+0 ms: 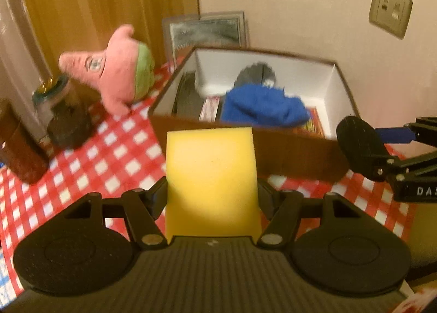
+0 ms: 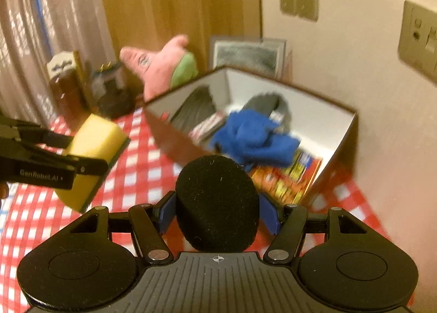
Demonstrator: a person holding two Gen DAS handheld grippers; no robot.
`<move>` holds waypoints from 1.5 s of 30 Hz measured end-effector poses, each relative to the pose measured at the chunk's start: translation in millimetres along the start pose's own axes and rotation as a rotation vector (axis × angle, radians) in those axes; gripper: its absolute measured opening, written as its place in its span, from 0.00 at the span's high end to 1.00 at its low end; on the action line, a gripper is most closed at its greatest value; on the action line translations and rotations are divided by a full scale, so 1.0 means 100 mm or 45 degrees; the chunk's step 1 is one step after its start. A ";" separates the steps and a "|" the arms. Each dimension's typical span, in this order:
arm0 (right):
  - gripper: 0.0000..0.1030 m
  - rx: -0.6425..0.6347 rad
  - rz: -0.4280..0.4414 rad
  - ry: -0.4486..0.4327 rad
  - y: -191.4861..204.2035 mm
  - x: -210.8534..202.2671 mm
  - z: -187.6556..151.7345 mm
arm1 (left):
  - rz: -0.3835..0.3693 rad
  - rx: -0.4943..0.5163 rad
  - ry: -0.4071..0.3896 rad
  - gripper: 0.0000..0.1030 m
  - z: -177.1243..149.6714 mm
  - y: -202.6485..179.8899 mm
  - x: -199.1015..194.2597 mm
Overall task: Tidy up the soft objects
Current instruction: 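Carry the sponge and felt pad over the box, lower them in, open both grippers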
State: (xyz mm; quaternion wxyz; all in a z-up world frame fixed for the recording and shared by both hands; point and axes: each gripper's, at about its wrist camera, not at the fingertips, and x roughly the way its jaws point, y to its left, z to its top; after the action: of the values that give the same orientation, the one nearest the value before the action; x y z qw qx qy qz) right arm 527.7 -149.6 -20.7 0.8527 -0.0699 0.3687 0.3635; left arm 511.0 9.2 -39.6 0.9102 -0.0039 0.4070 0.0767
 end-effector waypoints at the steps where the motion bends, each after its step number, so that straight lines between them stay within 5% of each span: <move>1: 0.38 0.005 -0.008 -0.012 -0.04 0.01 0.06 | -0.003 0.002 -0.014 0.37 0.07 -0.01 0.01; 19: 0.38 0.017 -0.145 -0.083 -0.64 0.47 0.88 | -0.047 0.093 -0.090 0.37 1.10 -0.16 0.62; 45: 0.37 0.103 -0.219 0.011 -1.15 1.05 1.04 | -0.080 0.133 -0.004 0.33 1.47 -0.32 1.47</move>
State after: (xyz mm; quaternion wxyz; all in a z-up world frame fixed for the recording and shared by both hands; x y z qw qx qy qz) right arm 713.8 -132.6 -34.6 0.8813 -0.0685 0.3792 0.2735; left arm 721.2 7.5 -51.5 0.9118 0.0311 0.4086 0.0268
